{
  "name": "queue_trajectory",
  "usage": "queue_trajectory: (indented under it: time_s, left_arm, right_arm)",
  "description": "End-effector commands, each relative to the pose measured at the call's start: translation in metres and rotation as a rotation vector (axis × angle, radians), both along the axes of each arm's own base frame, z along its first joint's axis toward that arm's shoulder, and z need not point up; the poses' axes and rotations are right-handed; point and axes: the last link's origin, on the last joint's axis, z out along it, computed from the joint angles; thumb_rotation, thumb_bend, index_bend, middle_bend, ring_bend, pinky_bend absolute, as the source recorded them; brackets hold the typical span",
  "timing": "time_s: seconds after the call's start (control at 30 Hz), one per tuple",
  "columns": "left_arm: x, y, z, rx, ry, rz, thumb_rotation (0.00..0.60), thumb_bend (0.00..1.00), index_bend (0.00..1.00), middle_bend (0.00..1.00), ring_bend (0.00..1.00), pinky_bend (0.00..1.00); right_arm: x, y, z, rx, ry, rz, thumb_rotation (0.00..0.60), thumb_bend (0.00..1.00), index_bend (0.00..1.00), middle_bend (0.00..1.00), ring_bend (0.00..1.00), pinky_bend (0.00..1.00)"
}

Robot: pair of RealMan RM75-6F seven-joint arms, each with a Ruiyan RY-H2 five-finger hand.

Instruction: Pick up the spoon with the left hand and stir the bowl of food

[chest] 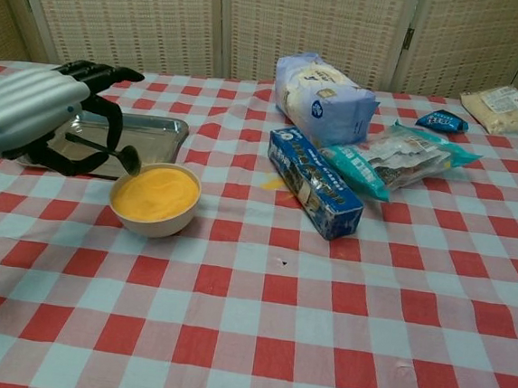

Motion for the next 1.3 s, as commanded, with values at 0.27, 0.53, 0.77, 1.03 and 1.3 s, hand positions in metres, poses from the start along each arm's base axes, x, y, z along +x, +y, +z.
queue_trajectory:
  time_s: [0.27, 0.53, 0.77, 1.03, 1.3]
  left_arm:
    - [0.006, 0.019, -0.044, 0.259, 0.299, 0.017, 0.600, 0.41, 0.58, 0.00, 0.00, 0.02]
    - [0.001, 0.016, -0.044, 0.279, 0.336, 0.075, 0.600, 0.43, 0.59, 0.00, 0.00, 0.02]
    - [-0.001, 0.006, -0.045, 0.284, 0.365, 0.087, 0.600, 0.43, 0.59, 0.01, 0.00, 0.02]
    - [-0.003, 0.000, -0.053, 0.282, 0.389, 0.104, 0.600, 0.43, 0.59, 0.01, 0.00, 0.02]
    - [-0.003, -0.002, -0.059, 0.277, 0.404, 0.097, 0.600, 0.43, 0.60, 0.02, 0.00, 0.02]
  right_arm:
    - [-0.001, 0.000, 0.001, 0.017, -0.009, -0.005, 0.600, 0.12, 0.00, 0.00, 0.00, 0.00]
    - [-0.001, 0.000, 0.003, 0.022, -0.016, -0.005, 0.600, 0.12, 0.00, 0.00, 0.00, 0.00]
    - [0.001, 0.002, 0.003, 0.023, -0.017, 0.004, 0.600, 0.12, 0.00, 0.00, 0.00, 0.00]
    - [0.002, 0.004, 0.003, 0.025, -0.020, 0.010, 0.600, 0.12, 0.00, 0.00, 0.00, 0.00]
    - [0.001, 0.003, 0.004, 0.023, -0.018, 0.006, 0.600, 0.12, 0.00, 0.00, 0.00, 0.00]
